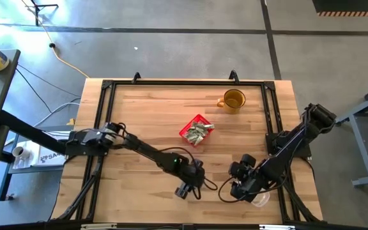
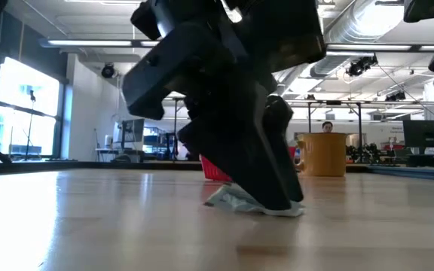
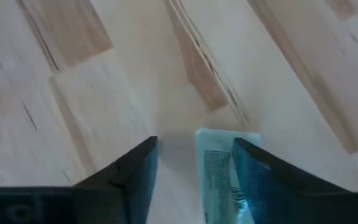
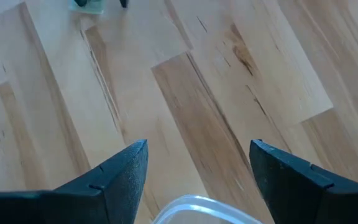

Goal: Pick and place items into bin
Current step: Put the white stevia packet into the red bin

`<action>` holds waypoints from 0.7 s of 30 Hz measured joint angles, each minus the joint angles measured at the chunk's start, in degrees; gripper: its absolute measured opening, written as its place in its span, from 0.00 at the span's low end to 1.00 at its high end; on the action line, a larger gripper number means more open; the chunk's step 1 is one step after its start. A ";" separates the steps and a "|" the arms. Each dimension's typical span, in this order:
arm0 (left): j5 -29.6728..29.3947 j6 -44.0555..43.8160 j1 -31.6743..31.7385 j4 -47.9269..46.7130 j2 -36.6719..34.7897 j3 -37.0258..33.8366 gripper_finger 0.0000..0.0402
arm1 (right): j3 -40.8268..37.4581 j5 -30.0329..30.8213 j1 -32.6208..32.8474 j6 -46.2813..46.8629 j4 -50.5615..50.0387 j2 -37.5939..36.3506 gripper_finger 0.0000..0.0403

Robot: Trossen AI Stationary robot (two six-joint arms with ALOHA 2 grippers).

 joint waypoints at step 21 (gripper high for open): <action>-12.88 8.13 3.50 -42.57 0.20 31.92 0.07 | 0.00 1.82 -0.11 1.72 -5.22 -0.02 0.67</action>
